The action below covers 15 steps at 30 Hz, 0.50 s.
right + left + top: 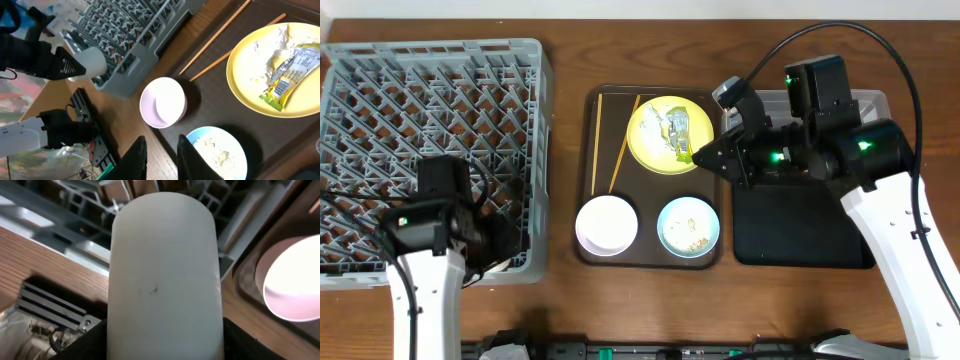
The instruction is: Sort waste into correct bins and load items into the dishwasher
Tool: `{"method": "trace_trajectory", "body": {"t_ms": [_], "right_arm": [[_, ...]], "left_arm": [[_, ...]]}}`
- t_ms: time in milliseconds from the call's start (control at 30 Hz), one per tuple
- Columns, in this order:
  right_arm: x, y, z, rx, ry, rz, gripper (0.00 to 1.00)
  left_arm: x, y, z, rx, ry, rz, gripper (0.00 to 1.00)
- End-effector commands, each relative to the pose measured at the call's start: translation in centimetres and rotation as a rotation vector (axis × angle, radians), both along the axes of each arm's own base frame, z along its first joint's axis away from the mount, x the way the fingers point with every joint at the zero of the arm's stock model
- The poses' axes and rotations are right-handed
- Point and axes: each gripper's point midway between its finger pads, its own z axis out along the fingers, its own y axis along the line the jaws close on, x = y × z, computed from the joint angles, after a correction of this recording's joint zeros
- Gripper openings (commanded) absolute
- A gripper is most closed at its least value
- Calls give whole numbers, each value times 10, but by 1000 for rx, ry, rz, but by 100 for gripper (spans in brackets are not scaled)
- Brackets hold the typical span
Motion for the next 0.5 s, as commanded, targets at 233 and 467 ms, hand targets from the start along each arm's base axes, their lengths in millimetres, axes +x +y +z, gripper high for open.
{"method": "trace_trajectory", "body": {"t_ms": [233, 467], "right_arm": [[-5, 2, 9, 7, -28, 22, 18], [-6, 2, 8, 5, -23, 22, 25]], "left_arm": [[5, -6, -8, -53, 34, 3, 63], [25, -7, 1, -111, -29, 33, 99]]}}
